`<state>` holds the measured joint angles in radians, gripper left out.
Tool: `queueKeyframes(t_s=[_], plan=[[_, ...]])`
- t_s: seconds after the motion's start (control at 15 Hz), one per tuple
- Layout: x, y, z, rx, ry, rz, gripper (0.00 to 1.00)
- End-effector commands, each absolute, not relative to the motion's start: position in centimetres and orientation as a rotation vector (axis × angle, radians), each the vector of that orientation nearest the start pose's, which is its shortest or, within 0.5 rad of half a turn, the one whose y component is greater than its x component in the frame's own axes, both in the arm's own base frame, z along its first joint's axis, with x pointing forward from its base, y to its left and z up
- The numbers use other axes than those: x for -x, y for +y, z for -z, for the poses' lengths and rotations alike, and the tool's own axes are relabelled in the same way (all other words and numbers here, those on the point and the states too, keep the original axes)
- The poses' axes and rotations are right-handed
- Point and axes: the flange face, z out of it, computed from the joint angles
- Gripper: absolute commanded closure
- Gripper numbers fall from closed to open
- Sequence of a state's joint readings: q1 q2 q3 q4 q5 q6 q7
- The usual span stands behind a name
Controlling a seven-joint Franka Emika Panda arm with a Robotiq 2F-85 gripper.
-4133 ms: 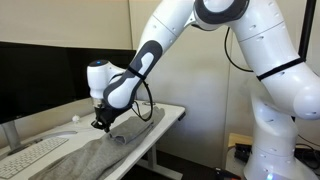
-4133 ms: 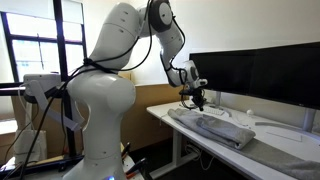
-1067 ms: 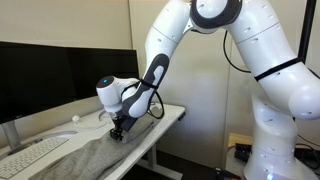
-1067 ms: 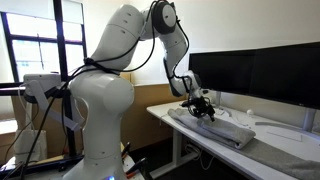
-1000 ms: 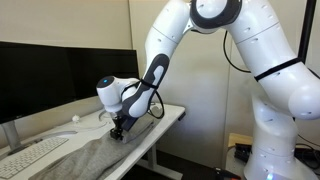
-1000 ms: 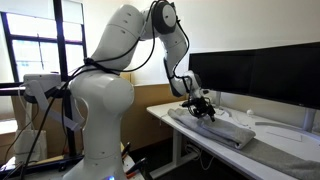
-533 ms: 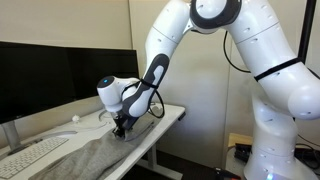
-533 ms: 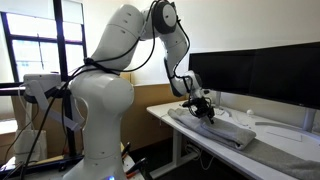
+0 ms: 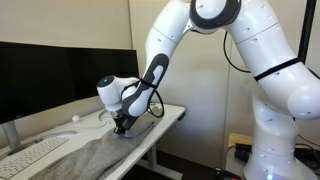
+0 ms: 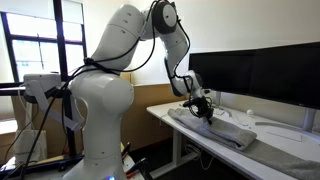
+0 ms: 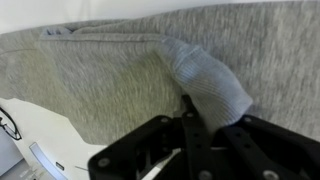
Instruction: Fold the towel on the table
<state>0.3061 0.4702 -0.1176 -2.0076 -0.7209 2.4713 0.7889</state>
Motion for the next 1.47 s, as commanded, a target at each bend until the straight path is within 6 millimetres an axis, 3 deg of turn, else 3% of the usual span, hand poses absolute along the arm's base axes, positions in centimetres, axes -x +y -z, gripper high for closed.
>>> queueKeyframes(t_s=[0.0, 0.27, 0.53, 0.87, 1.4], plan=[[-59.6, 11.3, -22.1, 3.562, 0.024, 0.390, 0.94], [-59.9, 11.8, -23.1, 3.534, 0.092, 0.432, 0.95], [-60.9, 13.7, -26.1, 3.474, 0.159, 0.545, 0.95], [-61.6, 18.2, -29.5, 3.405, 0.140, 0.674, 0.95], [-60.7, 25.9, -30.7, 3.345, -0.021, 0.743, 0.95]])
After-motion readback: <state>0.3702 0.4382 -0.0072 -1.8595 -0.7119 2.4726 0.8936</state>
